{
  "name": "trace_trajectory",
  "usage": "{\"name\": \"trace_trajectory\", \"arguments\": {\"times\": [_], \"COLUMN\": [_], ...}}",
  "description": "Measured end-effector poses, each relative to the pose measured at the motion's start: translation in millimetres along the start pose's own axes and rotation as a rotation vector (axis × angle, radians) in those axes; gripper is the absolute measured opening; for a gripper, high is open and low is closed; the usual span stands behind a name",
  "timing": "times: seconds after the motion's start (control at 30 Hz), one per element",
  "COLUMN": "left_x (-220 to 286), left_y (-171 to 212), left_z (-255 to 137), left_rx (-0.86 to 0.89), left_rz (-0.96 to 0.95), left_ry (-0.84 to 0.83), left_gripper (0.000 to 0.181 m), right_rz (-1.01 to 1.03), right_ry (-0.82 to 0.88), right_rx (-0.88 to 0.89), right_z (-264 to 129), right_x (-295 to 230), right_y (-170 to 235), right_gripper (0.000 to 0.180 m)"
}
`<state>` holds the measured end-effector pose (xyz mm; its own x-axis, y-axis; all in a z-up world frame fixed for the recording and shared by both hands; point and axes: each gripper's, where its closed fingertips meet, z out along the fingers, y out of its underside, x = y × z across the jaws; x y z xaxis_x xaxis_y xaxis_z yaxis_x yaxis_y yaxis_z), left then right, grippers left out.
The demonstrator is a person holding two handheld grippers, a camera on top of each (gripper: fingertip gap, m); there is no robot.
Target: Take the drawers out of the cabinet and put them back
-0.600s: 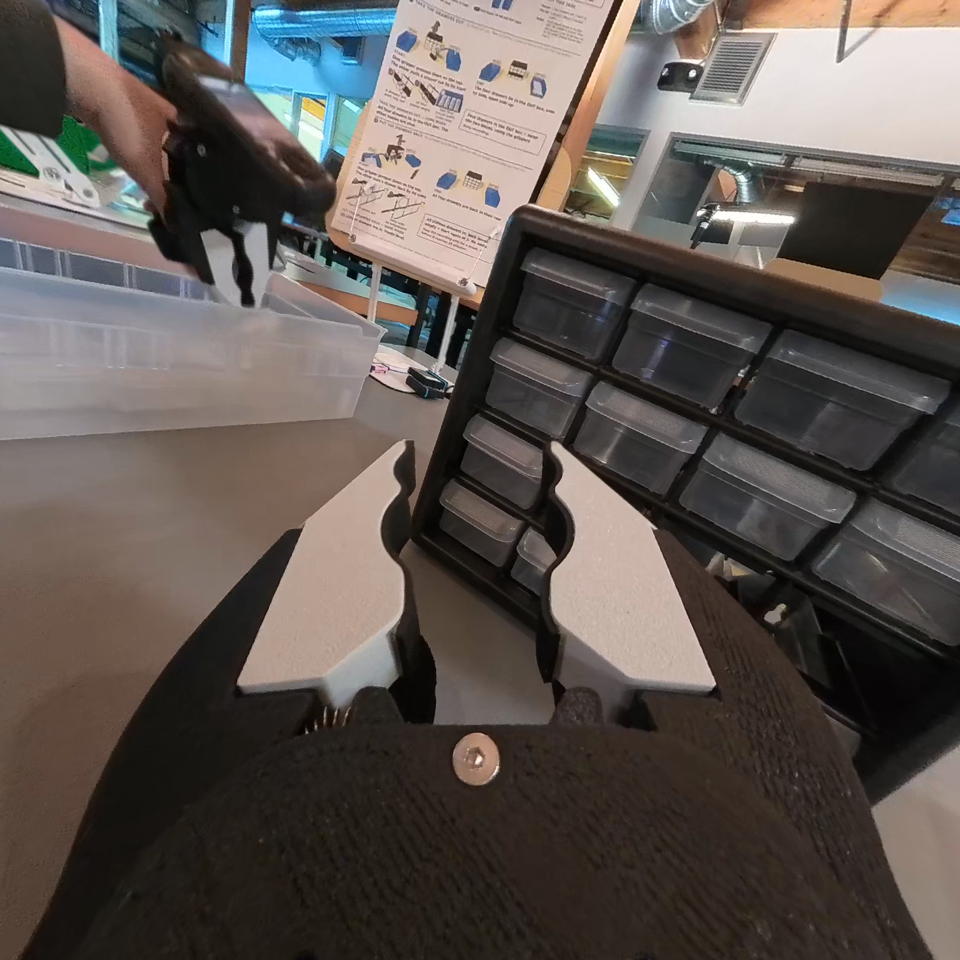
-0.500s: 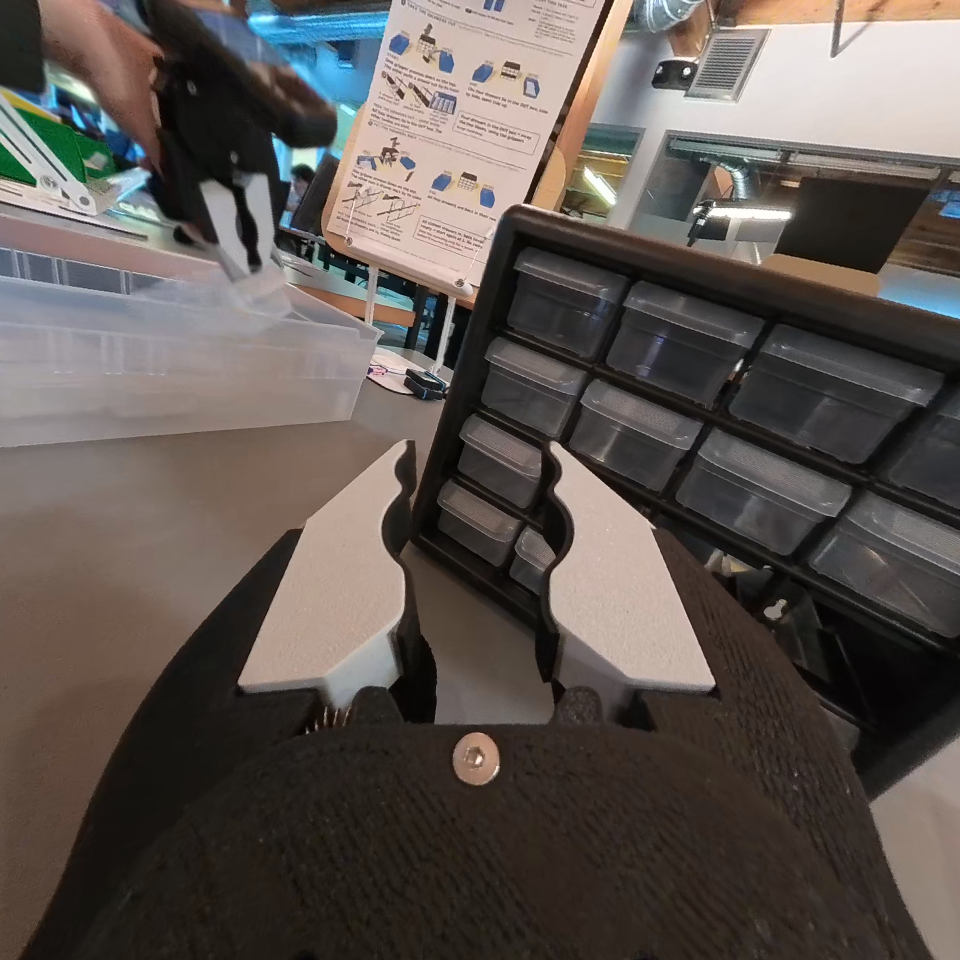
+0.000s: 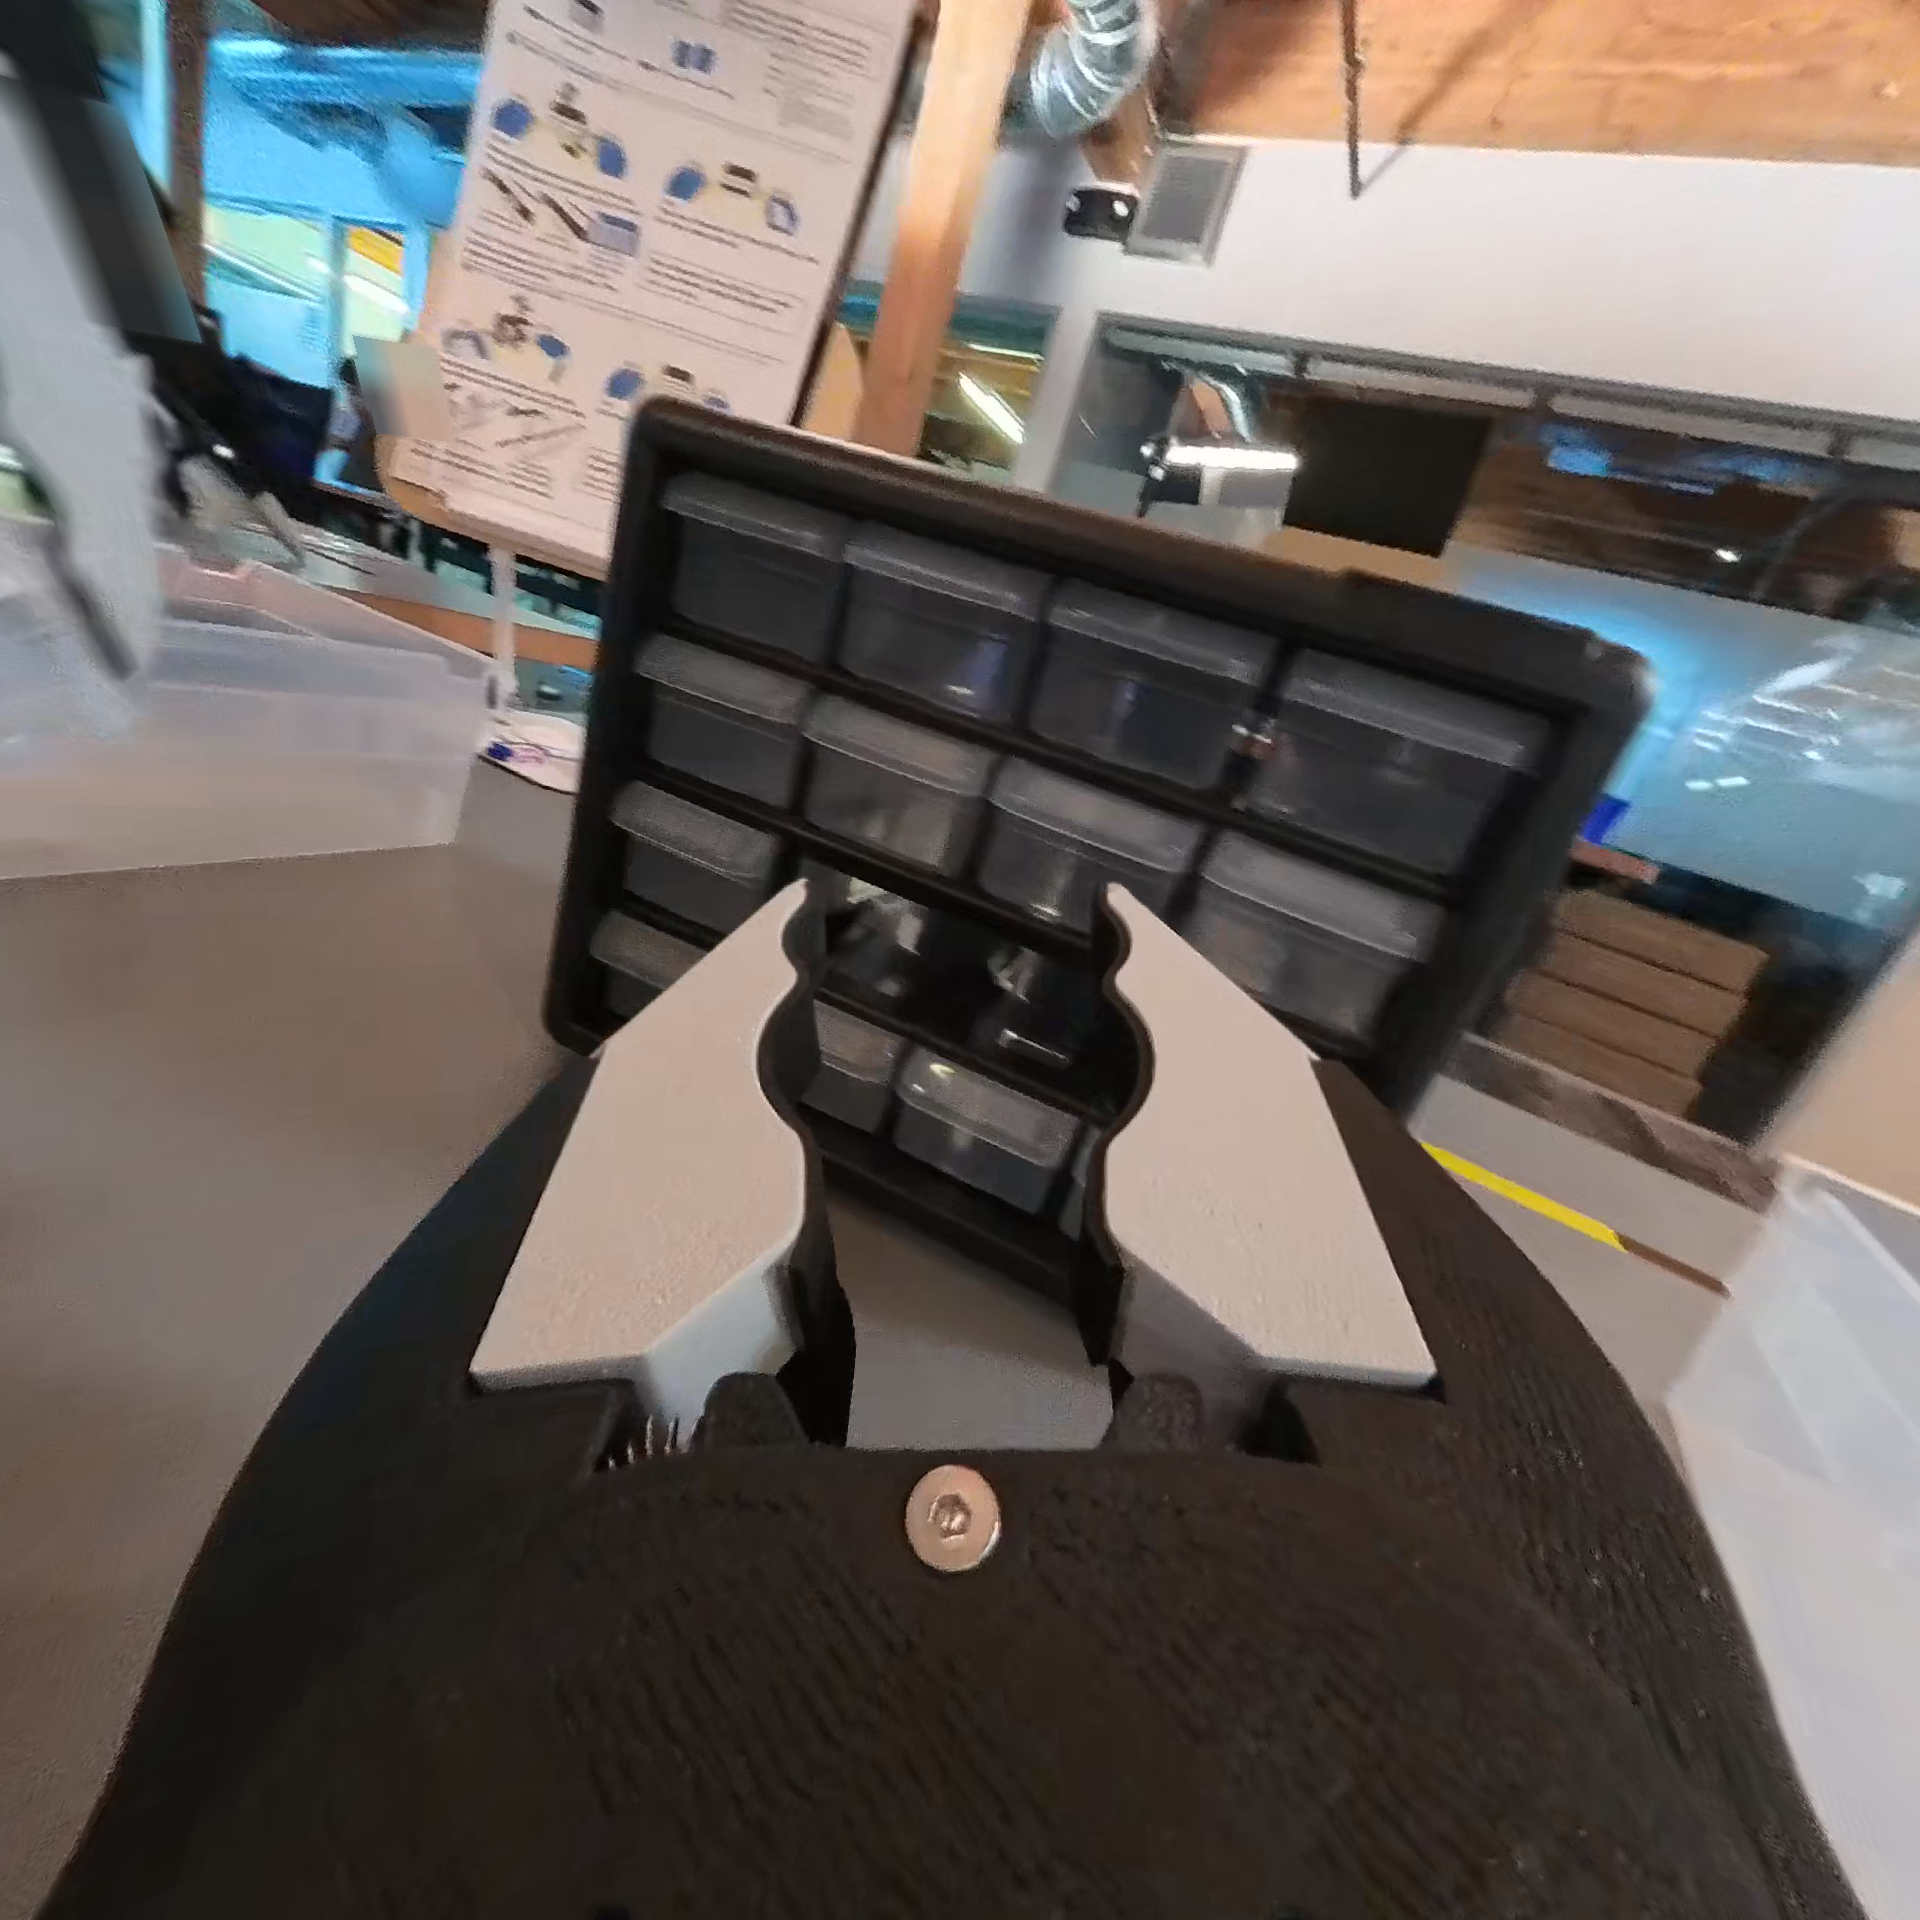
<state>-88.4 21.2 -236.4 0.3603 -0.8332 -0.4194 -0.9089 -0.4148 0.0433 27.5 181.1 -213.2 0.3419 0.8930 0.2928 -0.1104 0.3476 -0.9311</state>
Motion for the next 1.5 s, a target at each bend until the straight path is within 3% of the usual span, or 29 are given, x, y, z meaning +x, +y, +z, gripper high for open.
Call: {"name": "trace_trajectory", "arguments": {"times": [0.23,0.43,0.5,0.6,0.7,0.83,0.97,1.0,1.1,1.2,1.3,1.37,1.5], "left_x": [24,27,18,2,-22,-66,-82,-84,-79,-74,-76,-76,-78], "left_y": [-109,-144,-154,-161,-155,-132,-72,-54,-30,-32,-19,-1,6], "left_z": [33,67,75,80,69,21,-10,-15,-24,-14,-1,-2,5], "left_rx": [0.253,0.266,0.305,0.371,0.441,0.765,0.999,1.003,0.975,0.992,1.015,0.987,0.992], "left_rz": [0.027,0.049,0.034,-0.006,-0.138,-0.500,-0.843,-0.890,-0.823,-0.793,-0.907,-0.964,-1.004], "left_ry": [0.099,0.176,0.113,-0.029,-0.212,-0.531,-0.829,-0.935,-1.182,-1.182,-1.139,-1.185,-1.164], "left_gripper": [0.000,0.000,0.000,0.032,0.068,0.078,0.085,0.104,0.109,0.115,0.116,0.118,0.119], "right_rz": [0.003,-0.090,-0.083,-0.059,-0.043,0.018,0.052,0.048,-0.104,-0.219,-0.024,0.085,0.157], "right_ry": [-0.007,-0.072,-0.070,-0.065,-0.073,-0.101,-0.158,-0.169,-0.139,-0.212,-0.522,-0.666,-0.837], "right_rx": [-0.078,-0.140,-0.132,-0.122,-0.127,-0.119,-0.095,-0.080,-0.078,-0.152,-0.215,-0.293,-0.408], "right_z": [-4,2,1,1,1,1,-1,-2,-11,-17,-38,-50,-65], "right_x": [15,-5,-4,-1,-1,-2,-9,-11,-3,6,-18,-27,-49], "right_y": [18,27,26,25,26,26,21,18,14,14,18,25,39], "right_gripper": [0.050,0.050,0.050,0.050,0.050,0.050,0.051,0.051,0.049,0.050,0.066,0.094,0.106]}}
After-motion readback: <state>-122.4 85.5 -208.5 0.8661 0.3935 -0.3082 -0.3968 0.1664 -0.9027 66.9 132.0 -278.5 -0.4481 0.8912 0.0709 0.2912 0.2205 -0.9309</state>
